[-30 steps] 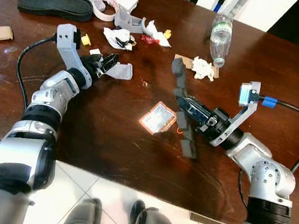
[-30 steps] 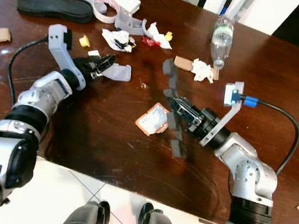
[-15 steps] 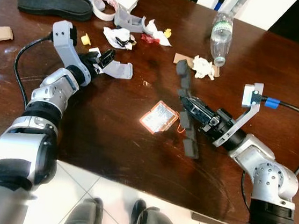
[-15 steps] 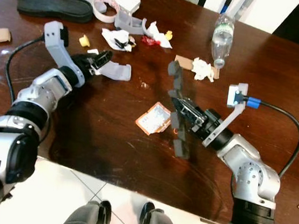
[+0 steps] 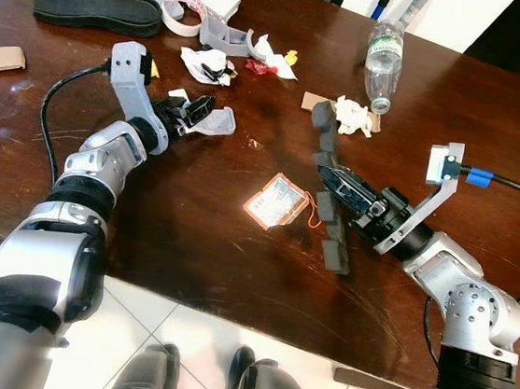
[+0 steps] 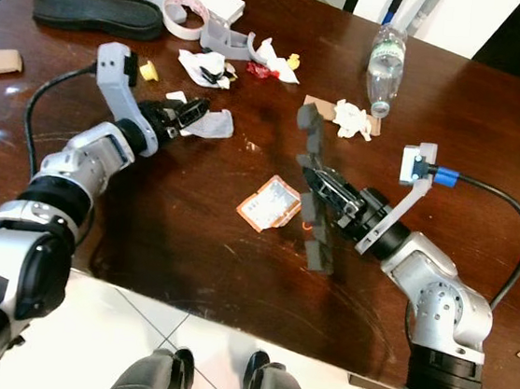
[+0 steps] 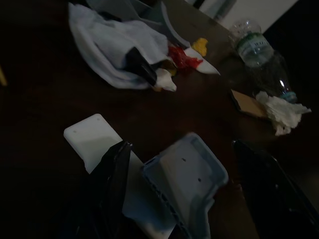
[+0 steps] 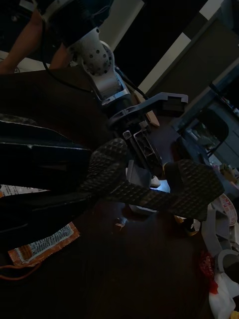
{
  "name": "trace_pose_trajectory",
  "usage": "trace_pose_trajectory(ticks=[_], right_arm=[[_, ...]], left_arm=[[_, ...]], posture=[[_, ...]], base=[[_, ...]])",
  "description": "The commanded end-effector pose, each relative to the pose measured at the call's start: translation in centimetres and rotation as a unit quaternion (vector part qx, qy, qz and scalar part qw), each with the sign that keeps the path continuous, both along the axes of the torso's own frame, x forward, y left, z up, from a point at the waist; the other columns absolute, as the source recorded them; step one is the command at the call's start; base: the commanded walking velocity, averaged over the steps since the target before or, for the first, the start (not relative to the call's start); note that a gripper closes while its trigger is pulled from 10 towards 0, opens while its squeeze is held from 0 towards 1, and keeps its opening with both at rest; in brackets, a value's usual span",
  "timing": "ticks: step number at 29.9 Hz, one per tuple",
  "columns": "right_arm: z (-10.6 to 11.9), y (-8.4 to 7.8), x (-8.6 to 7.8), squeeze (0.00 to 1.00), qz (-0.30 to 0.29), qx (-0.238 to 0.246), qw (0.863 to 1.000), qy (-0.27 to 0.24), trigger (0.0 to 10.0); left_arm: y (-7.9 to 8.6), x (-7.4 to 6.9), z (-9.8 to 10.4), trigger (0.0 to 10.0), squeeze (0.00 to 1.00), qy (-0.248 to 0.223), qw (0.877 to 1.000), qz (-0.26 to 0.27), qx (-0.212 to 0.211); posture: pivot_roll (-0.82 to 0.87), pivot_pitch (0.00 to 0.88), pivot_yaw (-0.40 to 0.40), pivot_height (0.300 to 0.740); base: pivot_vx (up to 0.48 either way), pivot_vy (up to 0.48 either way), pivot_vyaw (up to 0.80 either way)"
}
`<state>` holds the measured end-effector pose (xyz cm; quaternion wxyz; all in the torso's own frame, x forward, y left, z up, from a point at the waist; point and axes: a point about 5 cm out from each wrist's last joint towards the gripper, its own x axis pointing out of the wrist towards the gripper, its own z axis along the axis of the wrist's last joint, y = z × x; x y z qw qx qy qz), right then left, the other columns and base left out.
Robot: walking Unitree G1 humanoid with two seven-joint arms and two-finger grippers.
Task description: Picking trash to rubbish bin
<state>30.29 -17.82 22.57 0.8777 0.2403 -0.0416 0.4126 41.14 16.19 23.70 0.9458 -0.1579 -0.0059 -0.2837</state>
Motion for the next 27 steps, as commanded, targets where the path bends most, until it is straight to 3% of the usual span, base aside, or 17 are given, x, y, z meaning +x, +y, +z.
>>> trace_pose_trajectory(ticks=[1,7,8,9,23,27], right_arm=[[-0.1,-0.6,-0.2,0.00,-0.014,-0.006,1.000,-0.003,0.0],[-0.1,-0.7,-0.2,0.00,-0.019,-0.007,1.000,-0.001,0.0],[-0.1,-0.8,-0.1,0.00,-0.021,-0.007,1.000,0.000,0.0],[-0.1,-0.8,-0.1,0.00,-0.023,-0.008,1.000,0.001,0.0],[0.2,-0.7,0.3,0.00,-0.028,-0.007,1.000,0.000,0.0],[0.4,-0.7,0.4,0.00,-0.028,0.001,1.000,-0.006,0.0]], left_arm=[[-0.9,-0.6,-3.9,10.0,0.00,0.086,0.996,-0.018,0.015],[-1.1,-0.6,-4.2,10.0,0.00,0.104,0.994,-0.023,0.022],[-1.1,-0.7,-4.5,4.7,0.00,0.116,0.993,-0.021,0.022],[-1.0,-0.7,-4.8,0.0,0.00,0.126,0.992,-0.017,0.020],[-0.3,-0.7,-4.4,0.0,0.00,0.125,0.992,-0.010,0.009],[0.4,-0.5,-3.4,0.0,0.00,0.095,0.995,0.002,0.000]], posture=[[-0.08,0.369,-0.082,0.740],[-0.08,0.369,-0.083,0.740],[-0.07,0.369,-0.084,0.740],[-0.08,0.368,-0.084,0.740],[-0.07,0.356,-0.087,0.740],[-0.07,0.342,-0.084,0.740]], base=[[0.000,0.000,0.00],[0.000,0.000,0.00],[0.000,0.000,0.00],[0.000,0.000,0.00],[0.000,0.000,0.00],[0.000,0.000,0.00]])
